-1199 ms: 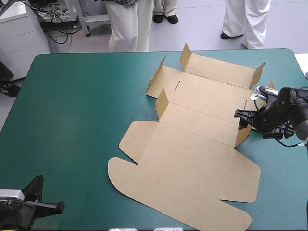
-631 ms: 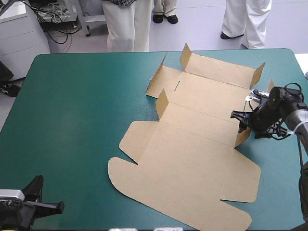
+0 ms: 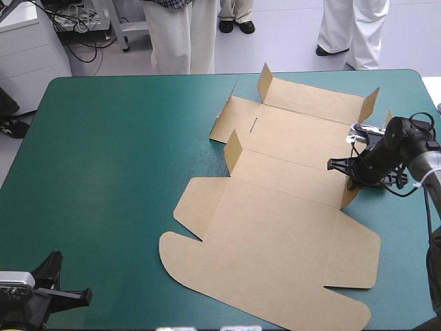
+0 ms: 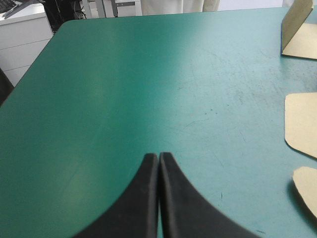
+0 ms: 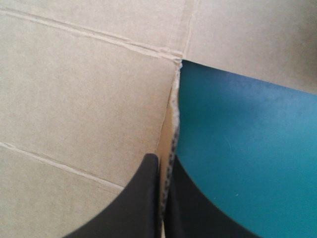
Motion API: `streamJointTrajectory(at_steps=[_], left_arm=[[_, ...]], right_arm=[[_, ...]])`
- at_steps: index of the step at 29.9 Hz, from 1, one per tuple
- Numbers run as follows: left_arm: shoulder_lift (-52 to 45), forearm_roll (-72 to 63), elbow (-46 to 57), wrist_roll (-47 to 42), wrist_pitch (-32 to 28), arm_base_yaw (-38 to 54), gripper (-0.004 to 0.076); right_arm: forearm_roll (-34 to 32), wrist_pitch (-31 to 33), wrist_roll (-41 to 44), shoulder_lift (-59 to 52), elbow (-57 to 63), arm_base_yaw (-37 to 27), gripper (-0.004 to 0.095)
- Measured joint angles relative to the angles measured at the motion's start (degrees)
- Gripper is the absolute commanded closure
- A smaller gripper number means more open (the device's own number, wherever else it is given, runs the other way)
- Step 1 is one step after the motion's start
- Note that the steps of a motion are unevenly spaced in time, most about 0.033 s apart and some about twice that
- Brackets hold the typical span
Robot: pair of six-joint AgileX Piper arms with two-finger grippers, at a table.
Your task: Fold the box
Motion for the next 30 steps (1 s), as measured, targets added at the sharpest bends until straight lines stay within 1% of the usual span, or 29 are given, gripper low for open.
streamJointTrajectory(at_steps=[7,12,16,21,26,30], left_arm=[[0.00,0.00,0.00,0.00,0.00,0.00,0.0756],[0.00,0.00,0.00,0.00,0.00,0.00,0.0756],[0.00,0.00,0.00,0.00,0.00,0.00,0.0756],[0.00,0.00,0.00,0.00,0.00,0.00,0.0756],[0.00,0.00,0.00,0.00,0.00,0.00,0.0756],[0.00,0.00,0.00,0.00,0.00,0.00,0.0756]], right_arm=[[-0.52,2.28,-13.41,1.54,-11.15,3.54,0.0926],[-1.77,6.54,-22.49,6.45,-21.06,8.39,0.0926],[-3.68,8.85,-27.40,11.13,-28.35,12.59,0.0926],[-5.31,9.21,-32.84,16.36,-35.41,17.47,0.0926],[-5.87,9.21,-39.97,20.24,-38.90,22.23,0.0931],[-5.86,7.19,-47.14,21.87,-40.31,26.01,0.0931]])
